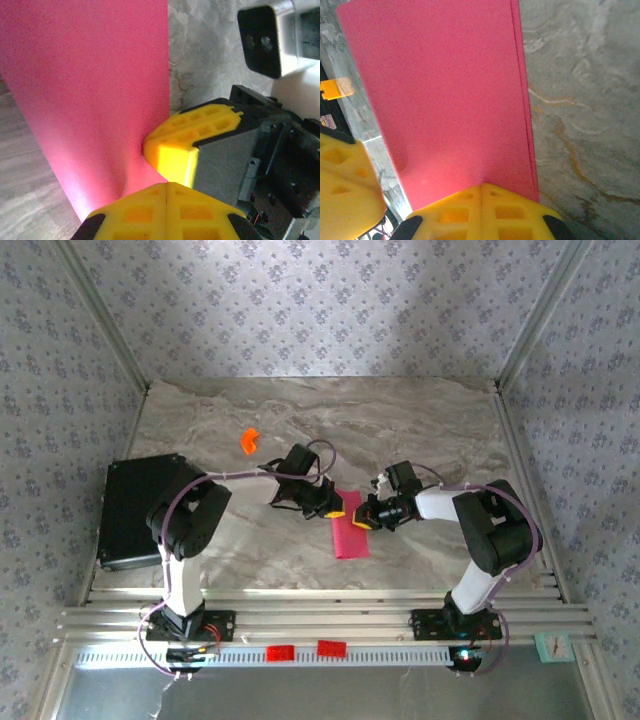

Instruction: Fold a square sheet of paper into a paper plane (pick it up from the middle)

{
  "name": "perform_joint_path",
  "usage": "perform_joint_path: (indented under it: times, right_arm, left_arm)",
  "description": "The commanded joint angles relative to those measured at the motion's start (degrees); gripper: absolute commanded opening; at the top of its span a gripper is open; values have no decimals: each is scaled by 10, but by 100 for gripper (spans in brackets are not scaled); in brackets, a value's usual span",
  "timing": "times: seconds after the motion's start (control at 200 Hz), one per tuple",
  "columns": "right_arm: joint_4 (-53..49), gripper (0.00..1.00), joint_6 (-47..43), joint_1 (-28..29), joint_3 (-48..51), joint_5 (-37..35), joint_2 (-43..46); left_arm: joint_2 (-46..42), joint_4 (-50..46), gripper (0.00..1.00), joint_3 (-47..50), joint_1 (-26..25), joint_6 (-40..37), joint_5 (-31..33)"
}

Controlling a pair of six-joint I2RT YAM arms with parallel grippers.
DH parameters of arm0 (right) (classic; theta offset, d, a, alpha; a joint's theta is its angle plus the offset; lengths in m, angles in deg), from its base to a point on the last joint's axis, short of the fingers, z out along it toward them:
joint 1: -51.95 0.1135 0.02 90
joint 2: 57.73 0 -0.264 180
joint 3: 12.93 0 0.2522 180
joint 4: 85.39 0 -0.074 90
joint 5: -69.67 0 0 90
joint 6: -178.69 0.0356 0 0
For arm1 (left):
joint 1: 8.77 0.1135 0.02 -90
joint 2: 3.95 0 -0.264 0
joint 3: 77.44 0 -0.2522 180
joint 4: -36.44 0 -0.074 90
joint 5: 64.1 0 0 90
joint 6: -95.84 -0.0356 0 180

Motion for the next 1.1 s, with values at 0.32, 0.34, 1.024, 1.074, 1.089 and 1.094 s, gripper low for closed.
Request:
perform_joint_path:
  times: [0.32,0.34,1.024,1.074,1.089,1.094]
  right_arm:
    - [-77,0,10,5,32,-74,-22]
    - [-78,0,11,7,33,-74,-23]
    - [-76,0,17,11,46,-93,-9]
    - [-74,0,18,11,47,-93,-10]
    - [-74,0,19,10,47,-93,-10]
    - [-73,0,18,11,47,-93,-10]
  left_arm:
    - [39,-82,0,27,3,-55,66]
    - [41,-88,0,29,4,-61,71]
    - [35,-80,0,-31,31,-84,37]
    - [40,-81,0,-27,35,-89,45]
    - [41,-82,0,-27,37,-91,47]
    - [42,-83,0,-26,37,-92,49]
